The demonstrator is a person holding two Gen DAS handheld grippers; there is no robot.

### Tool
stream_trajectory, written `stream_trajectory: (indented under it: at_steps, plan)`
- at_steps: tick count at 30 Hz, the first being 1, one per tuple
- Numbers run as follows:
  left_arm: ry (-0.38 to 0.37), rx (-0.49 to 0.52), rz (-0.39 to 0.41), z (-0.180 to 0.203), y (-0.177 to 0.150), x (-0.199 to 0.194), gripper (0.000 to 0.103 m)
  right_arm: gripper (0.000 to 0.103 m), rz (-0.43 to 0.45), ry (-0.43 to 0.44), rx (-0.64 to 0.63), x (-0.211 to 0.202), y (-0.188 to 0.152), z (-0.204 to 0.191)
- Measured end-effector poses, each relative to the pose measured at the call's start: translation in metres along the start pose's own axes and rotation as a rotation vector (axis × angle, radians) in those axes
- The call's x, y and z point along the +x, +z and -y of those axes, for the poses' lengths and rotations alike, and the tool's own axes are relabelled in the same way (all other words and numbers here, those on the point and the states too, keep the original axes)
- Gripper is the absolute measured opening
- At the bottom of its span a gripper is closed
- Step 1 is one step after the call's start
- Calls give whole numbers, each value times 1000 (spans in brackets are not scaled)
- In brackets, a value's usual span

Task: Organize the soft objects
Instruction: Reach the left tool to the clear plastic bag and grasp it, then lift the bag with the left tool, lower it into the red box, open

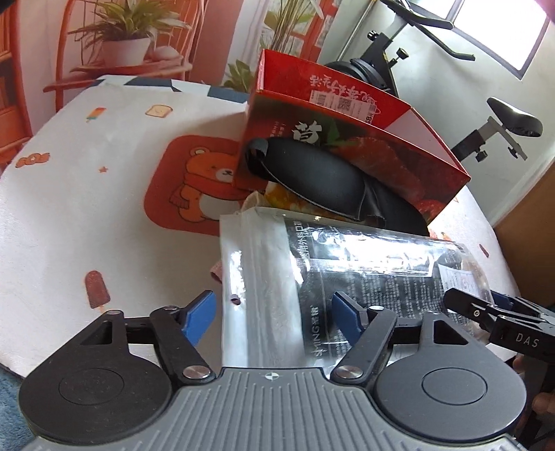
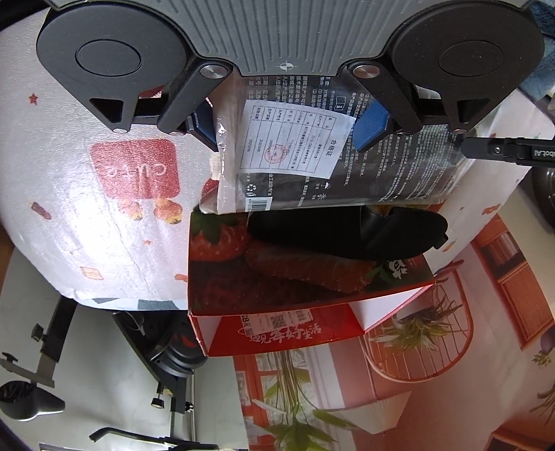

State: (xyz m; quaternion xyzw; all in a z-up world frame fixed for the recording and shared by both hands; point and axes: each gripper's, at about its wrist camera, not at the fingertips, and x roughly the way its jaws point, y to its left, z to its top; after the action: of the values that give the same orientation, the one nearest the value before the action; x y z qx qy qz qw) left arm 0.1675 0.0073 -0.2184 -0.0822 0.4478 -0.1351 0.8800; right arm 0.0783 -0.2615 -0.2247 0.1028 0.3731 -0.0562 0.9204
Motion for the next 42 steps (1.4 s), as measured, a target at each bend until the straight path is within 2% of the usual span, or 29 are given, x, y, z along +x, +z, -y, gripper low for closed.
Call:
stream_trajectory:
  at_steps: [3,9,12,15,18,25,31,38,42]
  plan:
    - [-34,-3,-2,1,2,6,71,78,-11,15,37,3,0,3]
    - [-70,-5,-19,-1,7,14,71,76,-23,18,31,5,0,4]
    - [-103,7,-28,0,9,15,62,71,-29,24,15,4,1,1]
    - [-115,19,-33,4,11,11,61,64,-19,44,-18,-3,4,-6]
    - [-112,36,-18,5,14,3,61,64,-3,65,-45,-11,8,-11]
    - [-106,95,83,8,20,-34,61,63,49,108,-92,-32,23,-23]
    - [-79,140,174,15,39,-57,61,63,84,138,-141,-39,45,-34]
    - [-60,198,286,34,88,-65,61,62,159,145,-191,-35,89,-34]
    - [-84,213,337,53,126,-49,62,62,205,109,-207,-24,128,-22]
